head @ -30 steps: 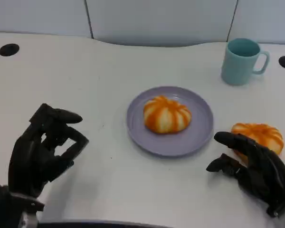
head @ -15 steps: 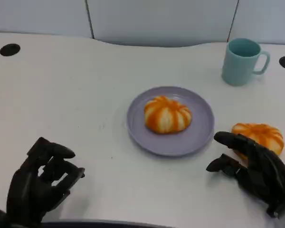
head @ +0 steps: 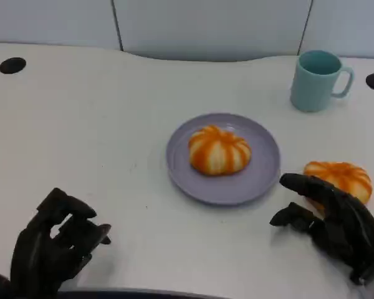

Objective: Grasp the bread from the table and place it into the plate.

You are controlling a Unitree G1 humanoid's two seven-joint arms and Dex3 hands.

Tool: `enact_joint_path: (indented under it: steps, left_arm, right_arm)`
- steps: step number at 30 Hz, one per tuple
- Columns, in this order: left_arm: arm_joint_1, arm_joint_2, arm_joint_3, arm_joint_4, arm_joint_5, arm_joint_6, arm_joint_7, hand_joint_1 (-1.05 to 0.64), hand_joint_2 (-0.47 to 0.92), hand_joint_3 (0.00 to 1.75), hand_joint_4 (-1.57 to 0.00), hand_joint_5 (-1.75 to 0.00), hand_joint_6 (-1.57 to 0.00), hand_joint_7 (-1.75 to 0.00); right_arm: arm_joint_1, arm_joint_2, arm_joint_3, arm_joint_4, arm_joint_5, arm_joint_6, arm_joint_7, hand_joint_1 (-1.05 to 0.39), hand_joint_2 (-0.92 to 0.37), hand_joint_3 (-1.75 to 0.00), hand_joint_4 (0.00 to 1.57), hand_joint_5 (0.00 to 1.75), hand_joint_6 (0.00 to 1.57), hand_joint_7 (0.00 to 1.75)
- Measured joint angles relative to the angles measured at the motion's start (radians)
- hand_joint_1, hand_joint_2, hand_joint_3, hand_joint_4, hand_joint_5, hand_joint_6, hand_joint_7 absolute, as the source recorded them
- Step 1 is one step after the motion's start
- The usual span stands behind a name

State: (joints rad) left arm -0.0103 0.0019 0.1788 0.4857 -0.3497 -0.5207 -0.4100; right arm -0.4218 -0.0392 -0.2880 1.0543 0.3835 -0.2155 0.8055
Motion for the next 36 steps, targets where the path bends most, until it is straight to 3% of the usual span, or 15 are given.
enact_joint_path:
  steps: [7,16,17,21,36]
  left_arm:
    - [-0.022,-0.009,0.020,0.023,-0.057,0.040,-0.047,-0.31,0.90,0.03,-0.67,-1.75,-0.44,-1.75]
    - [-0.021,-0.009,0.031,0.023,-0.088,0.066,-0.109,-0.34,0.91,0.03,-0.64,-1.75,-0.40,-1.75]
    - [-0.021,-0.009,0.032,0.023,-0.088,0.066,-0.113,-0.37,0.91,0.03,-0.55,-1.75,-0.33,-1.72]
    - [-0.021,-0.009,0.038,0.024,-0.101,0.074,-0.156,-0.39,0.91,0.03,-0.45,-1.75,-0.25,-1.68]
    - [-0.021,-0.009,0.078,0.023,-0.171,0.172,-0.207,-0.40,0.90,0.01,-0.41,-1.75,-0.25,-1.60]
  right_arm:
    - [0.004,-0.002,0.011,-0.004,-0.006,-0.018,0.001,-0.42,-0.92,-0.16,0.70,1.18,0.93,0.31]
    - [0.004,-0.003,0.010,0.001,-0.002,-0.018,0.005,-0.45,-0.92,-0.09,0.71,1.17,0.95,0.30]
    - [0.004,-0.004,0.009,0.001,-0.002,-0.018,0.006,-0.44,-0.92,-0.11,0.71,1.15,0.95,0.30]
    - [0.004,-0.004,0.008,0.004,-0.002,-0.022,0.012,-0.42,-0.92,-0.13,0.71,1.12,0.96,0.29]
    - [0.010,-0.006,0.017,-0.002,-0.013,-0.034,0.022,-0.38,-0.92,-0.13,0.73,1.10,0.98,0.27]
